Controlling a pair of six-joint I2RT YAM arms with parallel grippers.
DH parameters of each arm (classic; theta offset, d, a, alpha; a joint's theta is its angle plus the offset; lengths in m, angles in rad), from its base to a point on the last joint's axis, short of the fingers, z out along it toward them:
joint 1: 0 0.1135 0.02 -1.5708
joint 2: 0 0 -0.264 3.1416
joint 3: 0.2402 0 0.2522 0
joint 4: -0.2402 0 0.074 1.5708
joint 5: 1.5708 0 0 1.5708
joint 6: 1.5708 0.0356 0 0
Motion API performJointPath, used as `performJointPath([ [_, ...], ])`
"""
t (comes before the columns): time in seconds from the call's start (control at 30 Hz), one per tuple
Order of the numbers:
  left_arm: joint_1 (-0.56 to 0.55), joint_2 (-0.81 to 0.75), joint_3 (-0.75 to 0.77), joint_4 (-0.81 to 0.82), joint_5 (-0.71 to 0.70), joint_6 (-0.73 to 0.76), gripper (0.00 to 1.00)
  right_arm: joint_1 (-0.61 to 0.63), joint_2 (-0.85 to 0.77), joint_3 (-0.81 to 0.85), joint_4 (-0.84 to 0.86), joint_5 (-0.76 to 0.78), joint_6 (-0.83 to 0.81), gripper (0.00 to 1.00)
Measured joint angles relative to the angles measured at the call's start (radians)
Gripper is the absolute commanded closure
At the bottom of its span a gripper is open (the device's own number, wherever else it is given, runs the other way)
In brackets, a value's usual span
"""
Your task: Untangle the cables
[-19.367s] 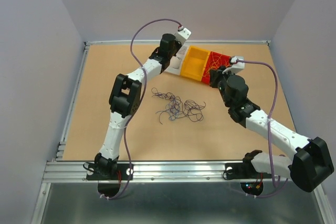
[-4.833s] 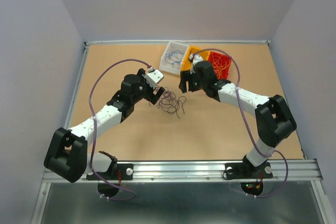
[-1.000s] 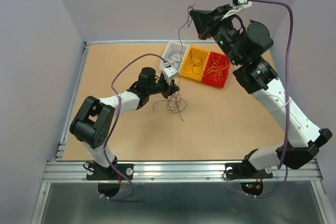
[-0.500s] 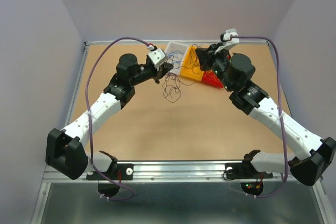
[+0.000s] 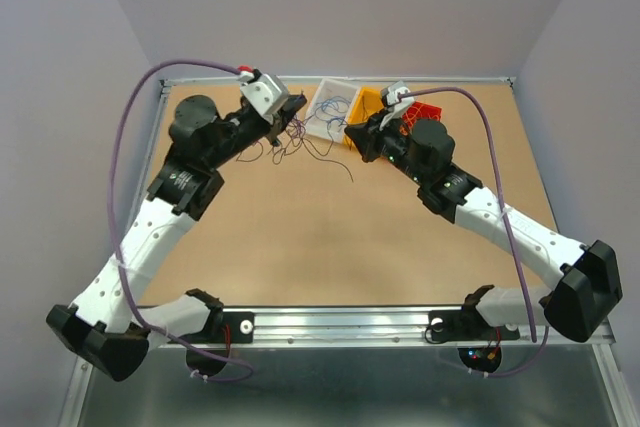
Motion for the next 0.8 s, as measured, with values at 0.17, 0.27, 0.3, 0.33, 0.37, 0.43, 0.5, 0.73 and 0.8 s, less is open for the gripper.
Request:
performJointPath([
  [0.17, -0.031, 0.164, -0.151, -0.026, -0.019, 0.0, 1.0, 0.0, -0.018, -0.032, 0.018, -0.024, 0.0, 0.99],
  [0.27, -0.034, 0.202, -0.228, -0.172, -0.064, -0.002, 1.0, 0.0, -0.038, -0.05, 0.03, -0.027, 0.002, 0.99],
  [0.3, -0.034, 0.184, -0.227, -0.2, -0.071, -0.002, 1.0, 0.0, -0.048, -0.06, 0.034, -0.029, 0.002, 0.99],
  [0.33, -0.034, 0.157, -0.205, -0.235, -0.081, -0.002, 1.0, 0.0, -0.054, -0.068, 0.04, -0.034, 0.002, 0.99],
  [0.37, -0.034, 0.135, -0.172, -0.263, -0.084, -0.002, 1.0, 0.0, -0.059, -0.074, 0.042, -0.04, 0.002, 0.99],
  [0.43, -0.034, 0.093, -0.053, -0.282, -0.089, -0.001, 1.0, 0.0, -0.065, -0.084, 0.047, -0.058, 0.002, 1.0],
  [0.5, -0.034, 0.054, 0.007, -0.234, -0.089, -0.001, 1.0, 0.0, -0.072, -0.097, 0.056, -0.09, -0.002, 0.99],
  [0.73, -0.034, 0.018, -0.03, -0.206, -0.05, -0.001, 1.0, 0.0, -0.104, -0.187, 0.154, -0.299, -0.041, 0.99],
  [0.8, -0.034, 0.055, -0.05, -0.216, -0.032, -0.002, 1.0, 0.0, -0.098, -0.196, 0.175, -0.361, -0.053, 0.99],
])
